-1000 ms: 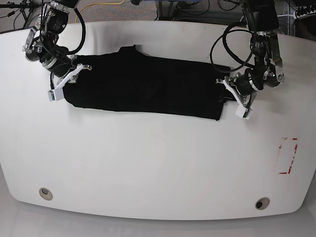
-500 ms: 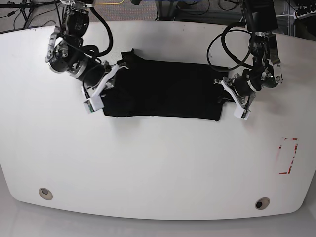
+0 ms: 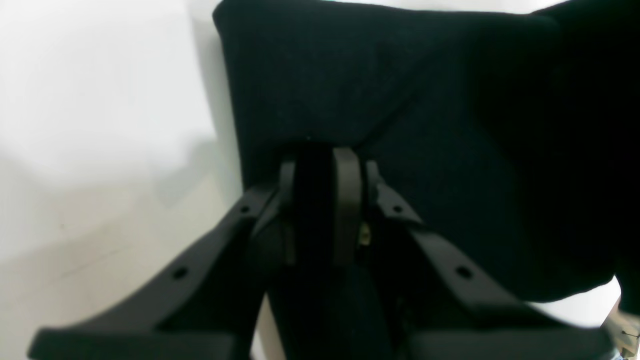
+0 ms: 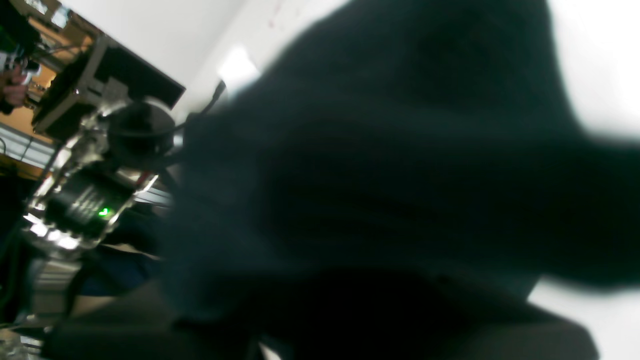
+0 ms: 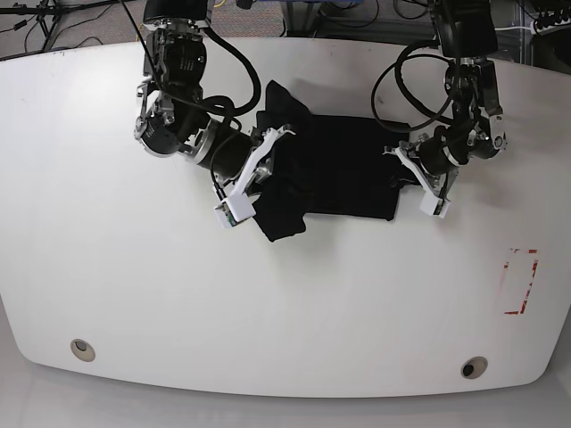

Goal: Fold the T-shirt properly
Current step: 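Lift the shirt with both grippers and fold it in half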

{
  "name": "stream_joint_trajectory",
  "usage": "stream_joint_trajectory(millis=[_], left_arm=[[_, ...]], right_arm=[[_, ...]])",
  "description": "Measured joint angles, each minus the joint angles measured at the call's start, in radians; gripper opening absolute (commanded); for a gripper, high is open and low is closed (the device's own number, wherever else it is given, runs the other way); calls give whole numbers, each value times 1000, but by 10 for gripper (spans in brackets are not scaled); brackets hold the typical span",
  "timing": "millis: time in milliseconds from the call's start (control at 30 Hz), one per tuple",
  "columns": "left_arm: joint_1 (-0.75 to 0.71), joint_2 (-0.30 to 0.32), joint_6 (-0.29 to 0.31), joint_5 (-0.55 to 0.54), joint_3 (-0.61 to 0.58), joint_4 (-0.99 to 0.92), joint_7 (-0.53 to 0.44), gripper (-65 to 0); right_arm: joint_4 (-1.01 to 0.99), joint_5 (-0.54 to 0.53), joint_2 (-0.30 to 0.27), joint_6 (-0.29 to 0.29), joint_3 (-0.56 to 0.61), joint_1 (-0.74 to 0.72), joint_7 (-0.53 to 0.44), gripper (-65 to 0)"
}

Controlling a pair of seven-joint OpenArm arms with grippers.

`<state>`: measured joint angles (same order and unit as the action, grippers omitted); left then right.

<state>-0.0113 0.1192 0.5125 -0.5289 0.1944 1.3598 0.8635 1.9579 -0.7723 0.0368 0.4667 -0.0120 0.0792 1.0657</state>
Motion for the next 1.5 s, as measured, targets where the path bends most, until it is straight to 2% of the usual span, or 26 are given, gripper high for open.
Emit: stream_joint_trajectory(millis=[167,667,733,833,933,1067,1167,1233,1333,1500], left_arm=[[0,-3,0,0,0,0,-1,-569],[-6,-4,0,-1,0,0,-12,-569],[-9,-4,0,-1,0,0,-17,-569],[-12,-5,0,-1,0,1,-21,-569],[-14,-5,0,-6,0,1,-24,-568],[-14,-5,0,-6,0,1,-24,-567],[-14,-5,0,-6,0,2,-24,-567],[-14,-5,0,-6,0,2,-23,-565],[-14,-5,0,-7,0,2,-23,-536],[-16,-6,1,-36,1,8,-11,-424]], right_arm=[[-50,71,20,-3,47,-11,-14,-650],[-226,79,21,-3,172,-77,-132,-650],[-252,79,21,-3,189,-90,-146,-629],[-285,81,21,-4,211,-108,-159,-564],[-306,80,22,-5,226,-116,-189,-439],[-312,80,21,-4,235,-118,-199,-231],[-312,80,21,-4,235,-119,-199,-128],[-312,79,21,-5,235,-121,-198,-86],[-307,78,18,-8,253,-126,-200,-70],[-233,72,11,-6,272,-111,-199,-75]])
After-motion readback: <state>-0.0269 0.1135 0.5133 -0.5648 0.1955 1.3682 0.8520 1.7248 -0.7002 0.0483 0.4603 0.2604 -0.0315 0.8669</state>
